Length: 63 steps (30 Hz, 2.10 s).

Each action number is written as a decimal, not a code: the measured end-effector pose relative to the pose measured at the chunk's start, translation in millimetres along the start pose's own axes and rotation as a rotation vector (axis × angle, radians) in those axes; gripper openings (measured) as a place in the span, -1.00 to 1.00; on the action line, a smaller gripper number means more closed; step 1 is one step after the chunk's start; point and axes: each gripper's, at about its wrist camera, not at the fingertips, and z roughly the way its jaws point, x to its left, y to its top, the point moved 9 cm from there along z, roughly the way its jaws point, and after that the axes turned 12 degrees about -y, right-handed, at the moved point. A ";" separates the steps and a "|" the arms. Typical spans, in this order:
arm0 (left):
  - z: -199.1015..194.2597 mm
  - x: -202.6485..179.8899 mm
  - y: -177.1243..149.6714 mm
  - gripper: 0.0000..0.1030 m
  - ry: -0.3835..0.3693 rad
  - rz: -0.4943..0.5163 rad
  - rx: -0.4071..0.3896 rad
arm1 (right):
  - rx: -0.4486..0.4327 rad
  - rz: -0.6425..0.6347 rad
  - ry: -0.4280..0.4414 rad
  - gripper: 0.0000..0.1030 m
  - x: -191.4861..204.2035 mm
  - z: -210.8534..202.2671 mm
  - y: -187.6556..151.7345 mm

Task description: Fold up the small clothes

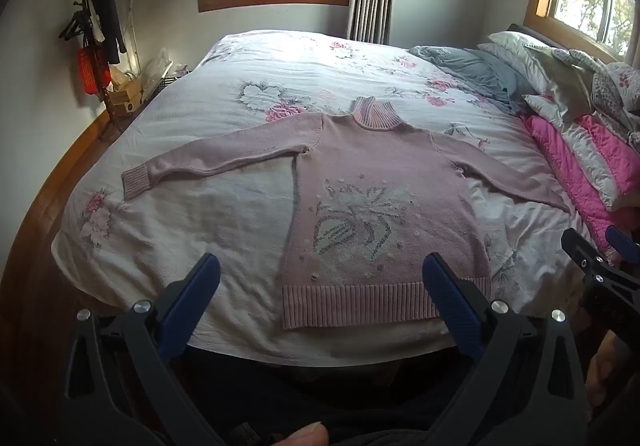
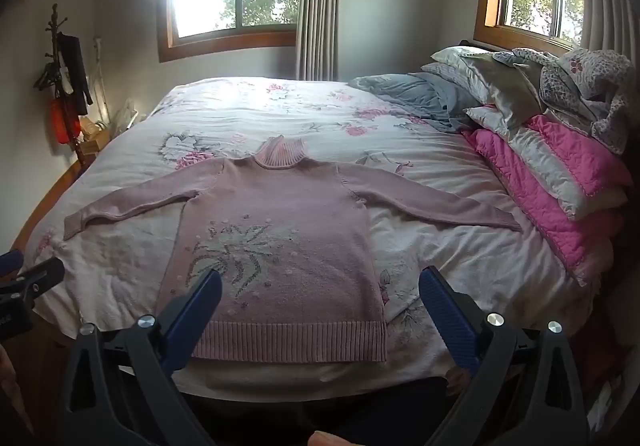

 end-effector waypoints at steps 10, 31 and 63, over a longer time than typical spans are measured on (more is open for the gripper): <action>0.1 0.5 -0.5 0.95 0.002 -0.001 0.005 | 0.002 0.002 0.000 0.93 -1.1 3.5 -3.9; 3.3 1.2 -2.9 0.95 0.001 -0.001 0.007 | 0.007 -0.004 -0.003 0.93 2.0 2.2 -1.4; 9.1 0.2 -0.9 0.95 -0.001 0.006 0.015 | 0.012 -0.010 -0.003 0.93 4.7 4.7 0.6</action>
